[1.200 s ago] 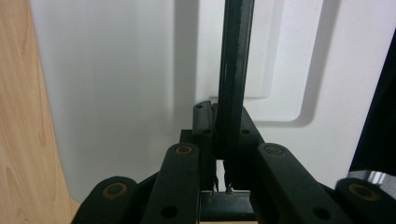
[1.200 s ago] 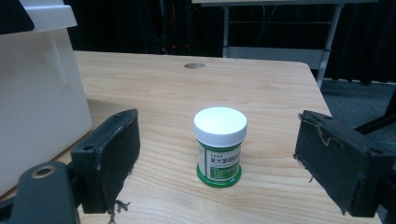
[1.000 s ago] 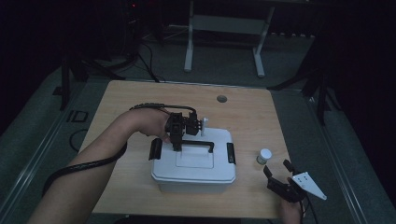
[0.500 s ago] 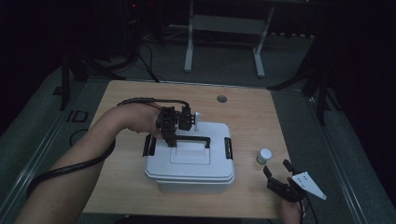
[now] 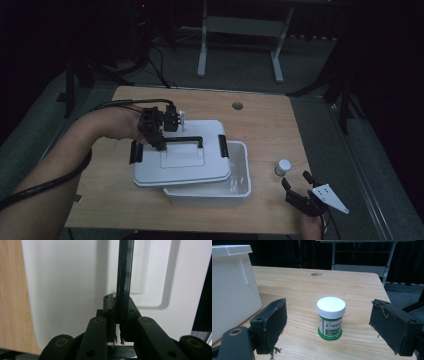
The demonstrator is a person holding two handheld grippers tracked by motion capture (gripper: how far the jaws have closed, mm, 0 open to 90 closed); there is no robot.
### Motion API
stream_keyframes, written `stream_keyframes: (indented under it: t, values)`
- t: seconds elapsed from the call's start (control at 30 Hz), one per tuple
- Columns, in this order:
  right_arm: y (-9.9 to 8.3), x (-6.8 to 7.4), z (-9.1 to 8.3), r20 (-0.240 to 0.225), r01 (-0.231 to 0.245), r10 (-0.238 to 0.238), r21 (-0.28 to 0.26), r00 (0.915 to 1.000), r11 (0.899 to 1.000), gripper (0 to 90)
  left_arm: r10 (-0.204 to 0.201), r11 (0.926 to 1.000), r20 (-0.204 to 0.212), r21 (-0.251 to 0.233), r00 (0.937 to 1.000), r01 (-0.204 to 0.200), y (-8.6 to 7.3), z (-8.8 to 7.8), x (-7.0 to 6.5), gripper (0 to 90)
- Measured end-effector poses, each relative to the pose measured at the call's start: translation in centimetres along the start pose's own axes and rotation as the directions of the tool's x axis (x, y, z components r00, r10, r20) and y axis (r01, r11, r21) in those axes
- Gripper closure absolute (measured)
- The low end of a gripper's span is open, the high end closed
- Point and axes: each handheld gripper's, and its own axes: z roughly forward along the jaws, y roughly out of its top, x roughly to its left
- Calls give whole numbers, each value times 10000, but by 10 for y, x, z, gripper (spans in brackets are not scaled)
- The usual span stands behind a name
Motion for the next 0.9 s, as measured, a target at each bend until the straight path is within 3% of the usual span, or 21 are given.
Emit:
stream_keyframes:
  t: [0.23, 0.27, 0.4, 0.53, 0.63, 0.8, 0.83, 0.9]
  values:
    - [0, 1, 0, 27, 40, -40, 46, 10000, 10000, 137, -655, 9979, 9, -19, 9979, 655, -30, -7, 3, 837]
    - [0, 1, 0, 28, 45, -45, 47, 10000, 10000, 138, -946, 9955, -17, 33, 9955, 946, -43, -8, 5, 837]
    - [0, 1, 1, 30, 87, -87, 52, 10000, 9999, 138, -1388, 9903, -13, 73, 9903, 1388, -66, -7, 6, 837]
    - [0, 1, 1, 26, 100, -100, 65, 9999, 9999, 138, -1965, 9805, 78, 56, 9805, 1964, -90, -5, 8, 836]
    - [0, 1, 1, 5, 53, -53, 60, 10000, 10000, 138, -2148, 9766, 199, 45, 9764, 2148, -100, -1, 8, 836]
    - [0, 1, 1, 0, 93, -93, 63, 10000, 9999, 138, -2683, 9633, 333, 25, 9628, 2683, -125, 6, 6, 837]
    - [0, 1, 1, 0, 93, -93, 63, 10000, 9999, 138, -2683, 9633, 333, 25, 9628, 2683, -125, 6, 6, 836]
    - [0, 1, 1, 2, 98, -98, 71, 10000, 9999, 138, -2926, 9561, 395, -50, 9554, 2930, -138, 7, 5, 836]
